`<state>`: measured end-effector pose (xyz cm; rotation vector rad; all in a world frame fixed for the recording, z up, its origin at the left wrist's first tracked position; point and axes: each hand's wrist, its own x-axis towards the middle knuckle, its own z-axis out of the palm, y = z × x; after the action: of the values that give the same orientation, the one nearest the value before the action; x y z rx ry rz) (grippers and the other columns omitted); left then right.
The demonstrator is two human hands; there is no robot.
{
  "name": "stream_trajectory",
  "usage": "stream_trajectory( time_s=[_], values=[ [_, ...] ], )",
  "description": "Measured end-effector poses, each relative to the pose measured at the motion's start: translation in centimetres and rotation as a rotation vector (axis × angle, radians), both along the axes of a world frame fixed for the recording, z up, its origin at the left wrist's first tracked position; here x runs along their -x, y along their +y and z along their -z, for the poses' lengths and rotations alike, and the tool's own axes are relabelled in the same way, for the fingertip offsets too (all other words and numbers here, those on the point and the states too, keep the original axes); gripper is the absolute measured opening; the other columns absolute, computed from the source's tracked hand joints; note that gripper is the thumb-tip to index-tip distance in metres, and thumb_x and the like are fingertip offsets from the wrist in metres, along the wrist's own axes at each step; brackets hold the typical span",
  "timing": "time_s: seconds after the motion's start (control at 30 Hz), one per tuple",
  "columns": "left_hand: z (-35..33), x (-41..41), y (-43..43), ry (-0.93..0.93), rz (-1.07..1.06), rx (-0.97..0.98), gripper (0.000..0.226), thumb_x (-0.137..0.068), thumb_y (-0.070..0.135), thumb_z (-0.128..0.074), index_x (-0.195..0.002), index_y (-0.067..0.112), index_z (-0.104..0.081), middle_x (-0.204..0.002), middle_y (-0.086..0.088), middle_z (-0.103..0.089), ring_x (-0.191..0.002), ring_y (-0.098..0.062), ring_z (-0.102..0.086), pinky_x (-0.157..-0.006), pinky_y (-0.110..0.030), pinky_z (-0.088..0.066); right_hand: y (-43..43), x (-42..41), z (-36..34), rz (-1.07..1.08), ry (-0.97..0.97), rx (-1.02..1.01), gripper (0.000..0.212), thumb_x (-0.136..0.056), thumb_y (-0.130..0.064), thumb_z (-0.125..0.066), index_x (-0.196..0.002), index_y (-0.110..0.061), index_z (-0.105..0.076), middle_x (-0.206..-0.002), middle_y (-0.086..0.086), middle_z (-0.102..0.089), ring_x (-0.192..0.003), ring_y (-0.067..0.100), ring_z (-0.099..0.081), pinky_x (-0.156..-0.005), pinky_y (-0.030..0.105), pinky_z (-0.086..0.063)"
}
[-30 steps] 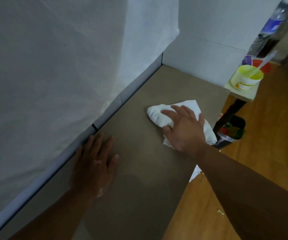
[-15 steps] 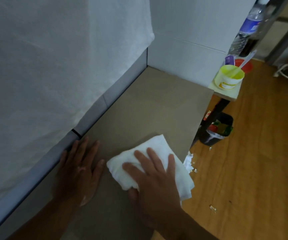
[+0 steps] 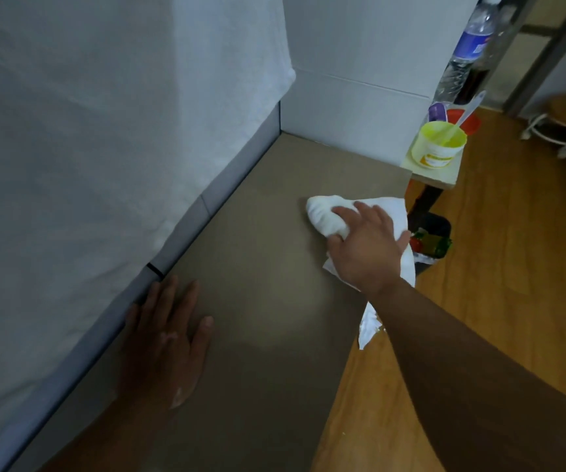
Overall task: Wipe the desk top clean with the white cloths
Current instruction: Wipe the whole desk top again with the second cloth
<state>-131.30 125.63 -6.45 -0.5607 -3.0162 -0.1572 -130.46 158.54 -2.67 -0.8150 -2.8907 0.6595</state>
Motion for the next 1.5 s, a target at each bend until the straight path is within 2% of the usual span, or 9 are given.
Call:
stream_trajectory(
  time_s=[0.2,0.37,0.47,0.63,0.8,0.9,1.0,1.1,1.5],
  values=[
    [-0.2,0.1,0.2,0.028,0.027,-0.036,0.067,-0.097,0.054,-0.031,-0.150,0.019,-0.052,-0.159,-0.015,-0.045,-0.148,-0.037,-0.038,-0.119,-0.059,-0.030,-7.4,-4.0,0.2,0.104,-0.045,-0.036,0.054,-0.101,-0.050,-0.042,-0.154,-0.041,-0.032,-0.171,-0.002,-0.017,-0.158,0.028,-0.004,-0.118,0.077,-0.006],
    [0.2,0.0,0.3,0.074,0.036,-0.075,0.070,-0.097,0.051,-0.034,-0.147,0.007,-0.053,-0.155,-0.018,-0.049,-0.146,-0.039,-0.042,-0.118,-0.060,-0.032,-15.2,-9.4,0.4,-0.114,-0.063,-0.122,0.056,-0.084,-0.055,-0.038,-0.131,-0.038,-0.064,-0.149,0.007,-0.057,-0.141,0.041,-0.049,-0.109,0.075,-0.019],
    [0.5,0.2,0.4,0.132,0.039,-0.098,0.066,-0.097,0.044,-0.038,-0.142,-0.003,-0.055,-0.147,-0.024,-0.054,-0.139,-0.043,-0.049,-0.114,-0.061,-0.036,-17.1,-9.7,0.5,-0.275,-0.077,-0.095,0.058,-0.076,-0.058,-0.041,-0.126,-0.041,-0.066,-0.144,0.006,-0.063,-0.133,0.041,-0.057,-0.103,0.072,-0.022],
    [1.1,1.1,0.9,0.182,0.093,-0.139,0.058,-0.099,0.032,-0.040,-0.138,-0.007,-0.056,-0.143,-0.027,-0.056,-0.135,-0.045,-0.053,-0.111,-0.060,-0.040,-14.5,-5.5,0.2,-0.419,-0.103,-0.060,0.058,-0.079,-0.065,-0.044,-0.134,-0.049,-0.058,-0.151,-0.004,-0.056,-0.143,0.031,-0.048,-0.112,0.068,-0.014],
    [2.0,2.2,1.5,0.214,0.150,-0.180,0.061,-0.106,0.038,-0.036,-0.145,-0.007,-0.050,-0.149,-0.026,-0.052,-0.136,-0.043,-0.053,-0.110,-0.059,-0.044,-11.8,-0.1,-0.7,-0.477,-0.030,-0.017,0.068,-0.088,-0.067,-0.020,-0.152,-0.049,-0.037,-0.170,-0.007,-0.023,-0.159,0.027,-0.010,-0.121,0.068,0.010],
    [2.5,2.9,2.6,0.278,0.108,-0.183,0.059,-0.105,0.036,-0.038,-0.140,-0.009,-0.055,-0.145,-0.028,-0.055,-0.129,-0.045,-0.059,-0.104,-0.059,-0.050,-9.8,3.7,-1.0,-0.496,-0.033,-0.042,0.069,-0.088,-0.065,-0.017,-0.153,-0.048,-0.034,-0.170,-0.006,-0.021,-0.158,0.026,-0.008,-0.121,0.068,0.007],
    [2.5,4.0,4.2,0.326,0.096,-0.174,0.056,-0.103,0.034,-0.042,-0.134,-0.009,-0.061,-0.140,-0.027,-0.060,-0.124,-0.044,-0.062,-0.103,-0.054,-0.050,-7.6,7.7,-0.5,-0.480,-0.032,-0.050,0.057,-0.098,-0.060,-0.035,-0.154,-0.046,-0.033,-0.170,-0.005,-0.019,-0.158,0.027,-0.006,-0.121,0.069,0.005],
    [2.2,5.2,6.3,0.338,0.104,-0.171,0.054,-0.098,0.032,-0.050,-0.131,-0.009,-0.064,-0.138,-0.026,-0.062,-0.123,-0.043,-0.063,-0.104,-0.050,-0.048,-5.5,11.2,-0.1,-0.459,-0.003,-0.075,0.057,-0.099,-0.058,-0.040,-0.154,-0.045,-0.034,-0.170,-0.004,-0.021,-0.157,0.027,-0.007,-0.121,0.069,0.003],
    [1.7,8.2,10.9,0.245,0.028,-0.169,0.063,-0.104,0.046,-0.036,-0.139,-0.001,-0.060,-0.146,-0.018,-0.058,-0.128,-0.039,-0.060,-0.109,-0.048,-0.042,5.3,22.6,-0.5,-0.664,0.003,-0.053,0.052,-0.097,-0.048,-0.054,-0.148,-0.047,-0.046,-0.166,-0.010,-0.031,-0.155,0.016,-0.018,-0.124,0.062,-0.001]
  ],
)
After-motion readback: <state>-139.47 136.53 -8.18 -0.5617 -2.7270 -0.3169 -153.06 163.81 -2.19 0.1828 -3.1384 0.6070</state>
